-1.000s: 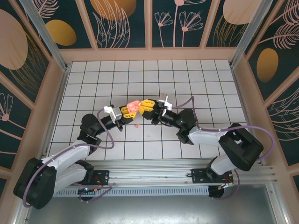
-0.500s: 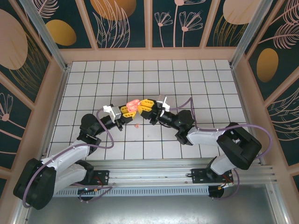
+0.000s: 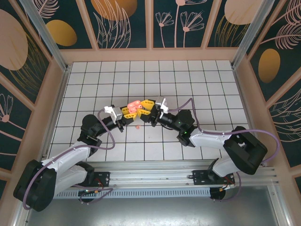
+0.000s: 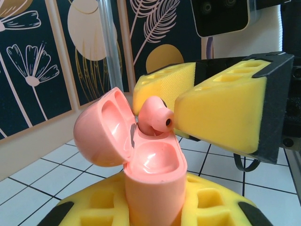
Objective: Insert the wireless bluetooth earbuds into the charging case
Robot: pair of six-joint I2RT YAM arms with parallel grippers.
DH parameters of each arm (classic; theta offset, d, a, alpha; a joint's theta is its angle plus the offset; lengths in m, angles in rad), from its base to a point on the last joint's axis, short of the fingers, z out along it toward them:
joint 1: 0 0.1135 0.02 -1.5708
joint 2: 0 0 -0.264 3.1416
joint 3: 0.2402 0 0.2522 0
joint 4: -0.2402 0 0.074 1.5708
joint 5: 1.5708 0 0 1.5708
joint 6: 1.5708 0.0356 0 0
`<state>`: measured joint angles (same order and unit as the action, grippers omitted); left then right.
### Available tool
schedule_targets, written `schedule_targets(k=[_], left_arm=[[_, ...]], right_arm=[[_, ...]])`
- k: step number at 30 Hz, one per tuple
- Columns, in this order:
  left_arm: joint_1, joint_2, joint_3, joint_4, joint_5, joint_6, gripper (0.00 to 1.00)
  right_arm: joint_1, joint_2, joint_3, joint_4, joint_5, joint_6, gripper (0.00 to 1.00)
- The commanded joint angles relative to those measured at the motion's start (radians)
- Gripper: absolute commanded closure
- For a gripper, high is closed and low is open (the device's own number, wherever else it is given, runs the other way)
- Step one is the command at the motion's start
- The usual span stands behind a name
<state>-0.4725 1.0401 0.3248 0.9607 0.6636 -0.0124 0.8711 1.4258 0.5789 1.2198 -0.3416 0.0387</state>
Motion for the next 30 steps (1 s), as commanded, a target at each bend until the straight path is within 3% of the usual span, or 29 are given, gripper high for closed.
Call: schedule_targets(k=[1, 15, 23, 27, 30], left_arm=[[-0.006, -0.023, 0.045, 0.058, 0.025, -0.009, 0.91], [-0.006, -0.007, 0.043, 0.045, 0.019, -0.009, 0.91], [-0.006, -0.003, 0.051, 0.043, 0.024, -0.010, 0.91], [-0.005, 0.000, 0.056, 0.041, 0.031, -0.013, 0.91], [-0.006, 0.003, 0.059, 0.042, 0.035, -0.015, 0.91]], right_arm=[[0.006, -0.035, 0.016, -0.065, 0.010, -0.021, 0.60], [0.000, -0.225, 0.019, -0.157, 0.015, 0.031, 0.45], [-0.007, -0.303, 0.029, -0.369, 0.042, 0.043, 0.67], [-0.007, -0.281, 0.072, -0.438, 0.074, 0.025, 0.68], [-0.007, -0.249, 0.102, -0.444, 0.109, 0.026, 0.61]])
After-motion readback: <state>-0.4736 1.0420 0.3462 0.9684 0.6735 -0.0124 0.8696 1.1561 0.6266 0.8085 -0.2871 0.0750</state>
